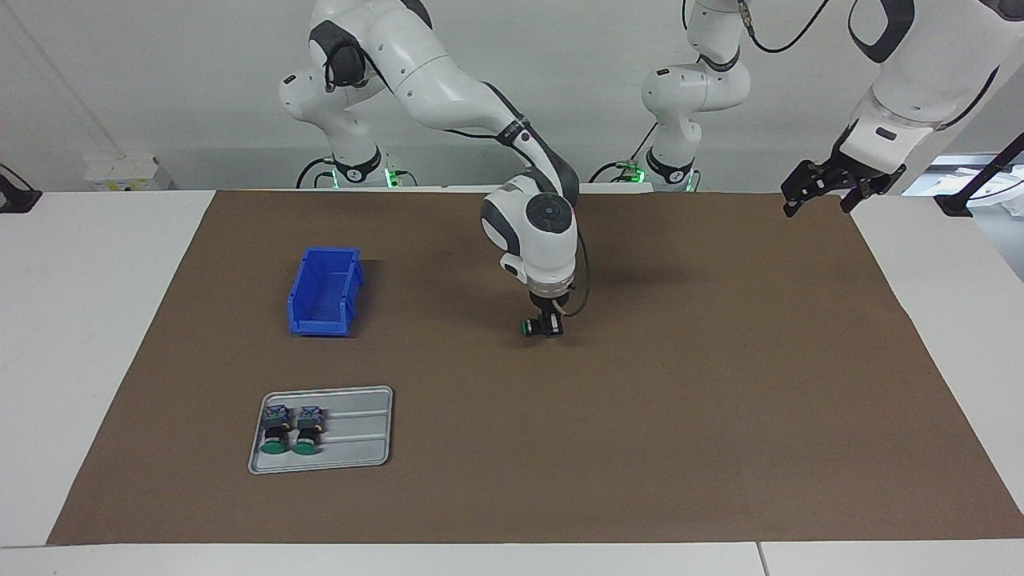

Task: Place and press button with both arms
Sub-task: 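Carry the green button with the right gripper to the table center, then withdraw the right gripper while the left gripper reaches the green button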

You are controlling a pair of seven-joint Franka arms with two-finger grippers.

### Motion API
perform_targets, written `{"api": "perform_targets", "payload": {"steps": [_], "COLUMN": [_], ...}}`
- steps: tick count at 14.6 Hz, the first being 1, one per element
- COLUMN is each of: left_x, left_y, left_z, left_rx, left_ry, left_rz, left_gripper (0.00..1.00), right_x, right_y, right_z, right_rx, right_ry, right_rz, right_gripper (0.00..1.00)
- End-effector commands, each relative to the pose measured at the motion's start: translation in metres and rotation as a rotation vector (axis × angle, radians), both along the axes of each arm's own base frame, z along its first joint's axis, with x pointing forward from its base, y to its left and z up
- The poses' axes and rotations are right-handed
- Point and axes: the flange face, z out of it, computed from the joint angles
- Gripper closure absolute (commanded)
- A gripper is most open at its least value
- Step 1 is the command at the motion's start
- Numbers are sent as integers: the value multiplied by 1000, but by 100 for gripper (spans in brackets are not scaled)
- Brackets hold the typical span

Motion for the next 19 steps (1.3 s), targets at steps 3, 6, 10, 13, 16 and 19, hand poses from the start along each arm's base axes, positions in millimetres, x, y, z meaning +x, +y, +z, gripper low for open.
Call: {"api": "perform_targets", "payload": {"steps": [3,6,10,13,16,19], "left_x": [-9,-9,-10,-12,-12,-14], "left_y": [3,3,-1,-25,-64,-115], "left_z": [1,0,-2,-12,-28,-46], "left_rx": [6,6,11,28,58,87], "left_ry": [-20,-18,-16,-5,14,26], "left_rz": [15,18,78,218,414,645], "left_gripper": [0,0,0,0,0,0], "right_x": [12,37,56,58,47,28], "right_y": [-16,-79,-178,-244,-312,-377], "right_z": [65,136,194,225,264,304], "right_rx": [11,27,-8,-20,-18,-10], "right_ry": [-34,-81,-62,-26,-2,0], "right_rz": [-8,12,207,353,547,682], "right_gripper": [1,1,1,1,1,1]}}
